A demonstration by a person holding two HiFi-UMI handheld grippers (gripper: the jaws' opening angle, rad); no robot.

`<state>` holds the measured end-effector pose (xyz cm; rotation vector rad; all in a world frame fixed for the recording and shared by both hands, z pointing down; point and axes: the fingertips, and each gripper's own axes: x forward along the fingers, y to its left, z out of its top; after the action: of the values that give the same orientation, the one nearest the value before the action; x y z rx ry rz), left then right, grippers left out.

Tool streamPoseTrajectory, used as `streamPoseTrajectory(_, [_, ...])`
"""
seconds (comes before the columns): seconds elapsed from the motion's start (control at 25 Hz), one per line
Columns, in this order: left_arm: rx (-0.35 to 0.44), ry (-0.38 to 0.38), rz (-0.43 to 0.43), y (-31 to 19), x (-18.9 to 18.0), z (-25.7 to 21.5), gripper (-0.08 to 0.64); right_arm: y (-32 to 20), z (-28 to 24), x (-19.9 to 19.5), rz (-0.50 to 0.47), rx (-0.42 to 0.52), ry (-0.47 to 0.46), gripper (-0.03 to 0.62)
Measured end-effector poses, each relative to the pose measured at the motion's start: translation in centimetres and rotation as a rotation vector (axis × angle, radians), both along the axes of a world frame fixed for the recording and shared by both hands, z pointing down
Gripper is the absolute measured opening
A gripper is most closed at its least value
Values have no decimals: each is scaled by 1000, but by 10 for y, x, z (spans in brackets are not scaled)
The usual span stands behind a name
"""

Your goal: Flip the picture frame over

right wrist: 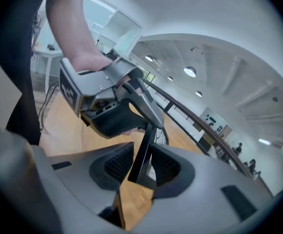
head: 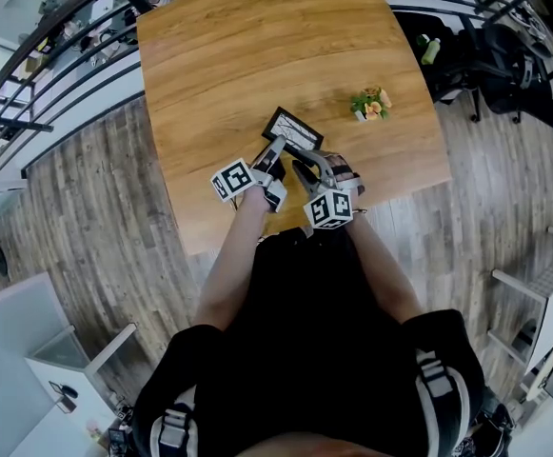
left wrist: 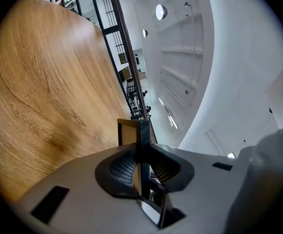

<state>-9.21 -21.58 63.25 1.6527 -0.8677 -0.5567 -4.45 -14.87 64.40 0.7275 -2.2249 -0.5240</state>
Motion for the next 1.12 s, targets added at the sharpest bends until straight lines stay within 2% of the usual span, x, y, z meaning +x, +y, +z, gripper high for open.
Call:
streamPoseTrajectory(0.16, [14, -21, -4, -1, -6, -1, 94, 2, -2, 3, -10, -167, -138, 138])
streamPoseTrajectory(0.28, [28, -51, 1, -2, -14, -3, 95, -1, -11, 10, 56, -325, -335, 140])
streamPoseTrajectory(0.4, [40, -29, 15, 1, -15, -7, 95, -12, -17, 27, 155, -444, -555, 140])
streamPoseTrajectory(0.56, [70, -58, 68, 14, -13, -9, 95, -31, -16, 48, 243, -563, -758, 143])
streamPoseTrajectory(0.76, [83, -74, 116, 26, -13, -7, 95, -38, -1, 53, 240, -671, -793, 152])
streamPoseTrajectory(0.84, [74, -68, 120, 30, -14, -7, 95, -37, 8, 54, 247, -696, -790, 156])
streamPoseTrajectory(0.96, [116, -22, 148, 32, -12, -20, 95, -36, 16, 53, 251, -733, -799, 175])
streamPoseTrajectory(1.12, [103, -42, 194, 42, -16, -17, 95, -32, 19, 43, 221, -775, -780, 183])
